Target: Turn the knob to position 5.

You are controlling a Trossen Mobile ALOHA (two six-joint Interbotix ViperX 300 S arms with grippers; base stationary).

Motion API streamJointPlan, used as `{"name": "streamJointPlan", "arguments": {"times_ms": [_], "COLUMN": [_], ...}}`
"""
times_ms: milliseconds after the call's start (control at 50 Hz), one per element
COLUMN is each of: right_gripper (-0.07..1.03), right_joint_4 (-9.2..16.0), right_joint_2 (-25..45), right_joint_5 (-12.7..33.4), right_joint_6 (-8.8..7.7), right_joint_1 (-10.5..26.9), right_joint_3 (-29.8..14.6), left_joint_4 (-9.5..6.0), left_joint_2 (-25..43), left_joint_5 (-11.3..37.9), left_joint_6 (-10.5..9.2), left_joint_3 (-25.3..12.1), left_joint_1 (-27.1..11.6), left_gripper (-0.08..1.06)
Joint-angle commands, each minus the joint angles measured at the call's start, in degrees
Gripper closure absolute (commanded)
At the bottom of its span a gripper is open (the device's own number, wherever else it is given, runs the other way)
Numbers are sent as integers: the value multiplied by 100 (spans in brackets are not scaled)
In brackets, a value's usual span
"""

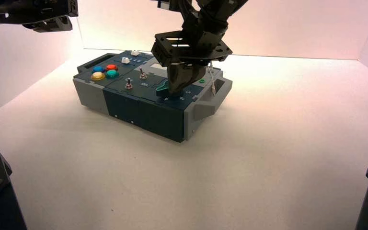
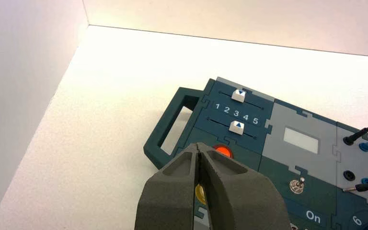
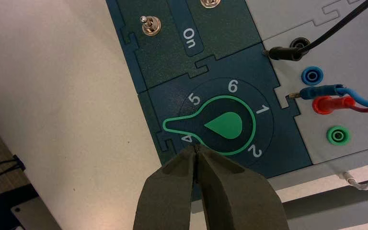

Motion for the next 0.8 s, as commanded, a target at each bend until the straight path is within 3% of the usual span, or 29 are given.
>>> {"name": "streamJointPlan", "arguments": {"times_ms": [20, 800], "right_gripper": [98, 98], "right_joint_4": [53, 88], "right_joint_2": [-88, 44], "right_joint_5": [0, 35], "right_joint_6": [18, 18], "right_joint_1": [9, 97], "right_joint_3": [-158, -378], "left_joint_4": [18, 18], "left_joint_2": [-35, -35], "left_joint_5": [-62, -62], "left_joint_6": [9, 18], "left_joint_3": [-88, -88], "left_joint_1": [0, -9], "left_gripper": [101, 100]}}
